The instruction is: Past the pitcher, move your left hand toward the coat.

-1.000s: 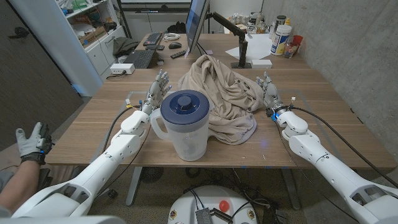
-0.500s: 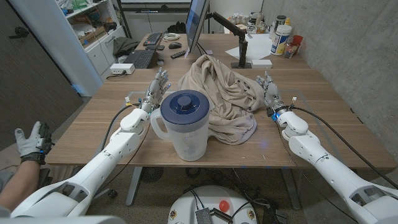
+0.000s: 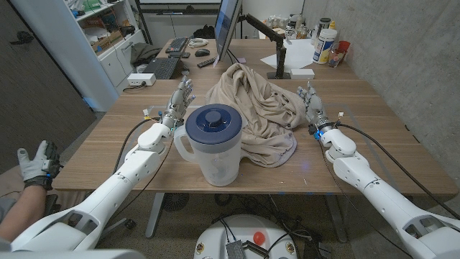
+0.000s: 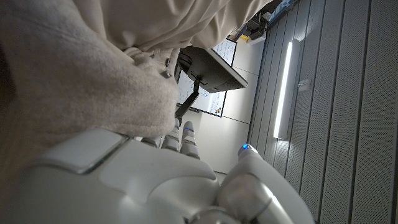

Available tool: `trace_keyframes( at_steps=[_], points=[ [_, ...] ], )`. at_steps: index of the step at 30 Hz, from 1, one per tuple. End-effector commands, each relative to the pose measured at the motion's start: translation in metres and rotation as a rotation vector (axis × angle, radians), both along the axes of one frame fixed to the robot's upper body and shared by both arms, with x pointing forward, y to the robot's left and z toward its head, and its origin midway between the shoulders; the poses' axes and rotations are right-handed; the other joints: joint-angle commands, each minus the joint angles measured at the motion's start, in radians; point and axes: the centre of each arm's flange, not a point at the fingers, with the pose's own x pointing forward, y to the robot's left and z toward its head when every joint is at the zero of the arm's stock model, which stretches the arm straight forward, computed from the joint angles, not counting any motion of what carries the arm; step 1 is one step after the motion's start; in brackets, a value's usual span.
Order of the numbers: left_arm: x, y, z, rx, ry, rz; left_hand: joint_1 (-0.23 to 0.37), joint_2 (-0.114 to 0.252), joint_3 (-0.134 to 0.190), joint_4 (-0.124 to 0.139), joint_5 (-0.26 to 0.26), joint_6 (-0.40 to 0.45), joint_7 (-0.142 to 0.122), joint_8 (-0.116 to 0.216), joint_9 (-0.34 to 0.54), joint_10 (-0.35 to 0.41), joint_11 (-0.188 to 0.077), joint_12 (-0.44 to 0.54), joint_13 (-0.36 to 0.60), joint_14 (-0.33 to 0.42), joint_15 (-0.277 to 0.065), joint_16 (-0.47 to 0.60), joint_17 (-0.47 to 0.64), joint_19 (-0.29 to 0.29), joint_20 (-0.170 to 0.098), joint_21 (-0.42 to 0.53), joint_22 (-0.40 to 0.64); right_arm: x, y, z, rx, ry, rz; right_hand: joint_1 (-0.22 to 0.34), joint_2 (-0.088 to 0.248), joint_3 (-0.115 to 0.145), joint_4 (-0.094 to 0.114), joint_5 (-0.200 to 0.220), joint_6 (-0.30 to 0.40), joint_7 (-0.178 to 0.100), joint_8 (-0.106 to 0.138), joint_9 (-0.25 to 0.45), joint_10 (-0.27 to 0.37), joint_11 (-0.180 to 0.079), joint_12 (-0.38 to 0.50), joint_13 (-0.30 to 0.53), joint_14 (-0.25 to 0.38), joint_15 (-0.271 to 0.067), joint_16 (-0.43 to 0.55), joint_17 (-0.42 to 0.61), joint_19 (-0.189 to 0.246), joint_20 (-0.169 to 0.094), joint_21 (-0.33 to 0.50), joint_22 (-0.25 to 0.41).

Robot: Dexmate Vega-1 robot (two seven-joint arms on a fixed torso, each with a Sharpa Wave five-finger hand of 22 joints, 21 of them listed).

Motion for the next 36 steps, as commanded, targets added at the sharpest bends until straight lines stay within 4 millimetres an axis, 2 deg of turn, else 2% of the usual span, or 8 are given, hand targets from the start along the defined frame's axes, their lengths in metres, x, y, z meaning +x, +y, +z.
trace_keyframes(
  at_steps=[1, 9, 10, 12, 14, 21, 32, 36],
  points=[
    [-0.006, 0.002, 0.010, 0.024, -0.007, 0.041, 0.009, 0.002, 0.005, -0.001, -0.005, 0.004, -0.002, 0.004, 0.005, 0.002, 0.002, 0.007, 0.005, -0.010, 0.000, 0.004, 0.004, 0.002, -0.004, 0.005, 0.003, 0.001, 0.000, 0.000, -0.008, 0.004, -0.002, 0.013, -0.001, 0.002, -0.007, 0.004, 0.010, -0.002, 0.005, 0.002, 0.002, 0.002, 0.000, 0.002, -0.011, -0.002, -0.001, -0.001, 0.005, -0.005, -0.004, 0.001],
    [-0.008, 0.001, 0.019, 0.051, -0.004, 0.076, 0.009, 0.002, 0.006, -0.001, -0.005, 0.006, -0.003, 0.004, 0.005, 0.001, 0.002, 0.006, 0.005, -0.017, -0.008, 0.002, 0.004, -0.003, -0.011, 0.004, 0.003, 0.001, 0.000, 0.000, -0.005, -0.003, -0.004, 0.012, 0.000, 0.002, -0.007, 0.004, 0.010, -0.002, 0.004, 0.002, 0.002, 0.004, -0.001, 0.002, -0.011, -0.002, -0.001, -0.003, 0.004, -0.008, -0.008, 0.000],
    [-0.008, 0.001, 0.019, 0.051, -0.003, 0.077, 0.009, 0.003, 0.006, -0.002, -0.005, 0.006, -0.003, 0.003, 0.005, 0.000, 0.003, 0.006, 0.005, -0.025, -0.013, -0.001, 0.004, -0.012, -0.019, 0.001, 0.003, 0.001, 0.000, 0.000, -0.005, -0.003, -0.004, 0.013, 0.001, 0.001, -0.007, 0.003, 0.011, -0.002, 0.004, 0.002, 0.004, 0.005, -0.001, 0.002, -0.010, -0.004, 0.000, -0.005, 0.005, -0.029, -0.011, 0.000],
    [-0.008, 0.002, 0.026, 0.065, -0.007, 0.089, 0.009, 0.003, 0.006, -0.002, -0.005, 0.007, -0.003, 0.003, 0.005, 0.000, 0.001, 0.006, 0.005, -0.031, -0.016, -0.002, 0.004, -0.017, -0.028, -0.001, 0.003, 0.001, 0.000, 0.000, -0.003, 0.001, -0.004, 0.013, 0.002, 0.001, -0.008, 0.003, 0.013, -0.001, 0.004, 0.002, 0.004, 0.004, -0.002, 0.001, -0.009, -0.005, 0.001, -0.007, 0.009, -0.038, -0.011, 0.000],
    [-0.008, 0.002, 0.026, 0.065, -0.005, 0.089, 0.009, 0.002, 0.006, -0.002, -0.005, 0.007, -0.004, 0.003, 0.005, 0.001, 0.001, 0.006, 0.005, -0.033, -0.019, -0.002, 0.004, -0.019, -0.031, -0.001, 0.003, 0.001, 0.000, 0.000, -0.003, 0.002, -0.004, 0.014, 0.002, 0.001, -0.008, 0.003, 0.013, 0.001, 0.004, 0.002, 0.005, 0.004, -0.002, 0.001, -0.010, -0.004, 0.000, -0.007, 0.009, -0.037, -0.012, -0.001],
    [-0.012, -0.001, 0.046, 0.121, -0.008, 0.123, 0.008, 0.002, 0.006, -0.002, -0.005, 0.008, -0.003, 0.003, 0.005, 0.001, 0.001, 0.006, 0.005, -0.032, -0.020, -0.001, 0.004, -0.020, -0.033, -0.001, 0.003, 0.001, 0.000, 0.000, -0.004, -0.001, -0.006, 0.014, 0.001, 0.001, -0.009, 0.003, 0.012, 0.001, 0.003, 0.002, 0.002, 0.004, -0.004, 0.001, -0.013, -0.003, -0.001, -0.009, 0.005, -0.031, -0.018, -0.001],
    [-0.010, -0.007, 0.054, 0.160, 0.002, 0.155, 0.006, 0.001, 0.006, -0.002, -0.005, 0.012, -0.005, 0.003, 0.005, 0.006, -0.001, 0.008, 0.005, -0.033, -0.022, 0.001, 0.004, -0.027, -0.035, -0.002, 0.003, 0.001, 0.000, 0.000, -0.007, -0.001, -0.002, 0.015, 0.002, 0.000, -0.010, 0.003, 0.011, 0.003, 0.002, 0.002, -0.001, 0.005, -0.006, 0.001, -0.017, -0.002, -0.002, -0.012, 0.003, -0.028, -0.023, -0.001],
    [-0.011, -0.012, 0.064, 0.194, -0.007, 0.171, 0.006, 0.000, 0.006, -0.002, -0.005, 0.016, -0.004, 0.004, 0.005, 0.007, -0.002, 0.008, 0.004, -0.033, -0.022, 0.001, 0.004, -0.032, -0.035, -0.004, 0.003, 0.001, 0.000, 0.000, -0.007, 0.001, 0.000, 0.015, 0.002, 0.000, -0.010, 0.003, 0.011, 0.003, 0.002, 0.002, -0.002, 0.006, -0.006, 0.001, -0.018, -0.003, -0.002, -0.013, 0.003, -0.027, -0.025, -0.002]
  ],
)
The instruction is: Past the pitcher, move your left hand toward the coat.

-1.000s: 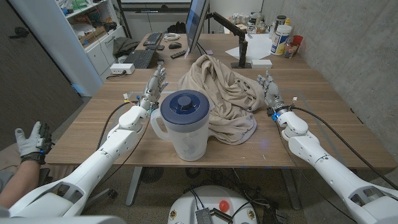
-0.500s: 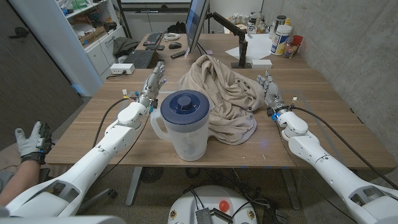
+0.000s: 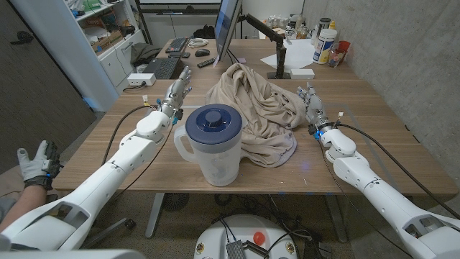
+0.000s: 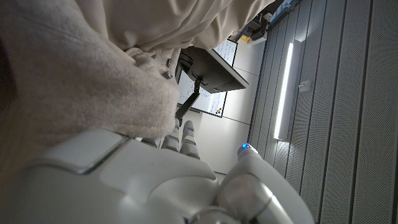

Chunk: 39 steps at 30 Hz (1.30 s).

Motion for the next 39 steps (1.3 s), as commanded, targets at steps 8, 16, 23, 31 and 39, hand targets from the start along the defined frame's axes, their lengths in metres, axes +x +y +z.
trace_keyframes(
  at_steps=[8, 16, 23, 31, 39],
  points=[
    [-0.002, -0.015, 0.032, 0.098, -0.012, 0.087, 0.006, 0.000, 0.006, -0.004, 0.001, 0.008, -0.002, 0.004, 0.005, 0.016, -0.003, 0.011, 0.005, -0.015, -0.013, 0.002, 0.003, -0.015, -0.010, -0.005, 0.002, 0.000, 0.001, 0.001, -0.005, 0.001, 0.009, 0.012, -0.002, 0.002, -0.004, 0.002, 0.005, -0.005, 0.001, 0.002, -0.002, 0.007, -0.001, 0.001, -0.009, -0.003, -0.002, 0.000, -0.003, 0.005, -0.009, 0.003],
    [-0.003, -0.022, 0.042, 0.133, -0.016, 0.111, 0.007, -0.001, 0.007, -0.005, 0.001, 0.014, 0.000, 0.005, 0.005, 0.021, -0.003, 0.013, 0.004, -0.015, -0.015, 0.002, 0.003, -0.016, -0.016, -0.003, 0.002, 0.001, 0.001, 0.000, -0.005, 0.005, 0.012, 0.012, -0.001, 0.001, -0.005, 0.002, 0.002, -0.006, 0.000, 0.002, -0.003, 0.006, -0.002, 0.001, -0.011, -0.002, -0.002, -0.001, -0.003, 0.010, -0.012, 0.003],
    [-0.004, -0.025, 0.045, 0.147, -0.021, 0.153, 0.011, 0.001, 0.010, -0.009, 0.001, 0.028, 0.004, 0.009, 0.005, 0.022, -0.002, 0.013, 0.004, -0.020, -0.010, 0.001, 0.002, -0.028, -0.015, -0.005, 0.001, 0.001, 0.002, 0.001, -0.007, 0.004, 0.013, 0.011, -0.001, 0.000, -0.005, 0.002, 0.002, -0.007, -0.001, 0.002, -0.005, 0.006, -0.003, 0.001, -0.012, -0.001, -0.002, -0.003, -0.002, 0.013, -0.015, 0.003],
    [-0.006, -0.031, 0.054, 0.228, 0.000, 0.212, 0.014, 0.002, 0.012, -0.012, 0.001, 0.014, 0.003, 0.002, 0.004, 0.015, -0.003, 0.010, 0.004, -0.027, -0.008, -0.001, 0.002, -0.031, -0.015, -0.004, 0.001, 0.001, 0.002, 0.000, -0.008, 0.006, 0.014, 0.011, -0.001, 0.000, -0.005, 0.002, 0.001, -0.008, -0.001, 0.002, -0.007, 0.005, -0.004, 0.000, -0.013, -0.001, -0.002, -0.004, -0.001, 0.018, -0.017, 0.003],
    [-0.005, -0.035, 0.059, 0.255, -0.006, 0.222, 0.015, 0.001, 0.013, -0.013, 0.000, 0.011, 0.001, 0.000, 0.004, 0.014, -0.003, 0.009, 0.004, -0.032, -0.007, -0.002, 0.002, -0.033, -0.017, -0.004, 0.001, 0.001, 0.002, 0.000, -0.009, 0.005, 0.015, 0.010, -0.001, -0.001, -0.005, 0.001, 0.001, -0.009, -0.001, 0.002, -0.006, 0.006, -0.004, 0.000, -0.013, -0.001, -0.001, -0.004, 0.000, 0.019, -0.020, 0.003]
  ],
)
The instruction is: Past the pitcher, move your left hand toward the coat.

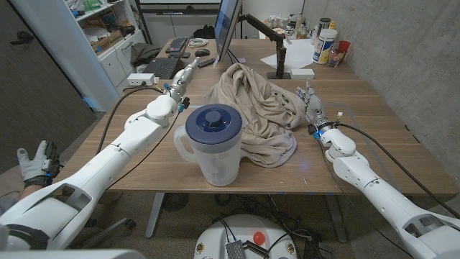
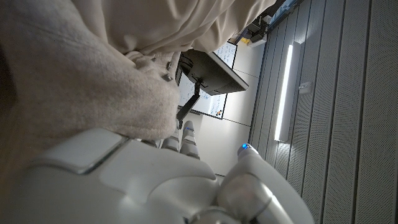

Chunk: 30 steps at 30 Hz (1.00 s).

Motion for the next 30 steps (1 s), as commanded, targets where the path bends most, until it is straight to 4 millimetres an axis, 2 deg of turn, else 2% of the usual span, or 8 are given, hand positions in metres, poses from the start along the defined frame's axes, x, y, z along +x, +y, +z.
trace_keyframes(
  at_steps=[1, 16, 30],
  points=[
    [-0.001, -0.008, 0.011, 0.074, -0.004, 0.048, 0.011, -0.003, 0.005, -0.005, 0.000, -0.010, -0.002, -0.004, 0.004, -0.011, -0.001, -0.003, 0.004, -0.011, 0.002, -0.001, 0.002, -0.011, -0.003, 0.000, 0.004, 0.000, 0.000, 0.000, -0.002, 0.000, 0.003, 0.010, -0.001, -0.001, -0.005, 0.001, 0.005, -0.005, -0.001, 0.002, -0.001, 0.000, 0.002, 0.000, -0.004, -0.003, -0.002, 0.000, 0.004, 0.008, -0.004, 0.003],
    [0.001, -0.018, 0.022, 0.172, -0.045, 0.075, 0.013, -0.006, 0.006, -0.010, 0.000, 0.003, -0.009, 0.000, 0.004, -0.001, -0.005, 0.001, 0.004, -0.002, -0.006, 0.004, 0.001, 0.010, -0.014, 0.009, 0.003, 0.001, 0.000, 0.000, -0.002, 0.005, 0.002, 0.010, 0.000, -0.002, -0.006, 0.001, 0.004, -0.005, -0.002, 0.002, 0.000, 0.000, 0.002, 0.000, -0.005, -0.004, -0.001, -0.002, 0.006, 0.008, -0.008, 0.003],
    [-0.001, -0.027, 0.025, 0.241, -0.150, 0.138, 0.013, -0.023, 0.001, -0.021, 0.008, 0.083, -0.016, 0.017, 0.004, 0.069, -0.013, 0.023, 0.004, 0.059, -0.034, 0.018, 0.001, 0.079, -0.032, 0.026, 0.002, 0.002, 0.000, 0.000, -0.006, 0.006, 0.002, 0.010, 0.000, -0.003, -0.006, 0.001, 0.005, -0.004, -0.002, 0.002, 0.000, -0.001, 0.002, 0.000, -0.005, -0.004, 0.000, -0.003, 0.007, 0.007, -0.011, 0.003]
  ],
)
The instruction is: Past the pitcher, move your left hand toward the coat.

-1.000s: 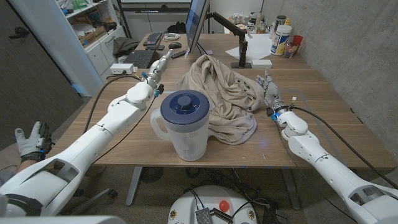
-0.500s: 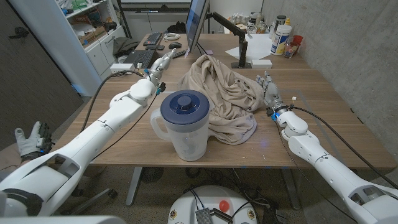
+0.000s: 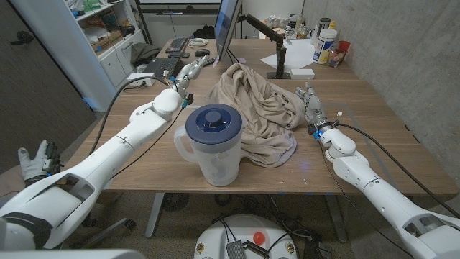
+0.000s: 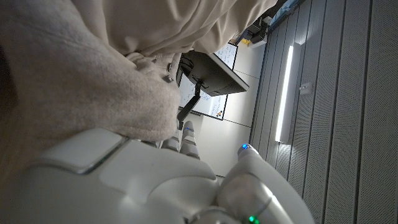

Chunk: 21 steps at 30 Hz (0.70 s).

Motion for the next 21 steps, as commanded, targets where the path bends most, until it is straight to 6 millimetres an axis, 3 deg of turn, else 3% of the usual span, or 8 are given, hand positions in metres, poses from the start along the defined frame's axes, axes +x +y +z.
trace_keyframes(
  at_steps=[1, 21],
  points=[
    [-0.002, -0.008, 0.005, 0.074, -0.074, 0.050, 0.000, -0.011, 0.002, -0.005, 0.008, 0.015, -0.003, 0.010, 0.004, 0.019, 0.001, 0.009, 0.004, 0.014, -0.035, 0.006, 0.003, 0.016, -0.003, 0.010, 0.002, 0.001, 0.000, 0.000, -0.002, 0.001, -0.001, 0.010, 0.000, 0.002, -0.002, 0.001, 0.004, -0.005, -0.002, 0.002, -0.001, -0.001, 0.002, 0.000, -0.005, -0.004, 0.000, 0.002, 0.002, 0.001, -0.001, 0.003],
    [-0.013, -0.019, 0.017, 0.287, -0.108, 0.183, -0.005, -0.024, -0.005, -0.010, 0.018, 0.035, -0.009, 0.006, 0.004, 0.048, -0.010, 0.015, 0.004, 0.044, -0.049, 0.008, 0.003, 0.051, -0.014, 0.013, 0.001, 0.002, 0.000, 0.000, -0.005, 0.007, -0.005, 0.010, 0.001, 0.000, -0.003, 0.000, 0.004, -0.005, -0.002, 0.002, -0.002, 0.001, 0.001, 0.000, -0.006, -0.002, 0.000, 0.000, 0.004, 0.002, -0.005, 0.003]
  ],
)
